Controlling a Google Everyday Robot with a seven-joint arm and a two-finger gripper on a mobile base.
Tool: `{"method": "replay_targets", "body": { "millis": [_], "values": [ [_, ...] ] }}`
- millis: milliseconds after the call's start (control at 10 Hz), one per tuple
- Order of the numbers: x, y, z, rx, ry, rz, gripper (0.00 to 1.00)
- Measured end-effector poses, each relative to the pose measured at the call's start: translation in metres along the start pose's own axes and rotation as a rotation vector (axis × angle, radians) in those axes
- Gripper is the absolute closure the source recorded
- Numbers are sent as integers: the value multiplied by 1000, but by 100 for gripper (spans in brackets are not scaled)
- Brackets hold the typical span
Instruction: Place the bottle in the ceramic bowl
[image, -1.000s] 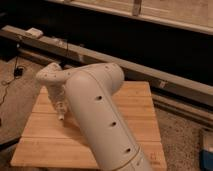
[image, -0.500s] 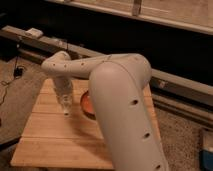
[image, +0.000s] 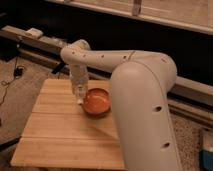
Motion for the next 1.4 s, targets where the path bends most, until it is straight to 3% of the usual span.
{"method": "replay_targets", "body": {
  "millis": [300,400,1000,1400],
  "values": [
    [-10,-24,4,1,14,24,100],
    [-9,-35,8,3,23,33,94],
    [10,-75,44,22,86,78,36],
    [11,-78,52,17,98,80,34]
  ]
}}
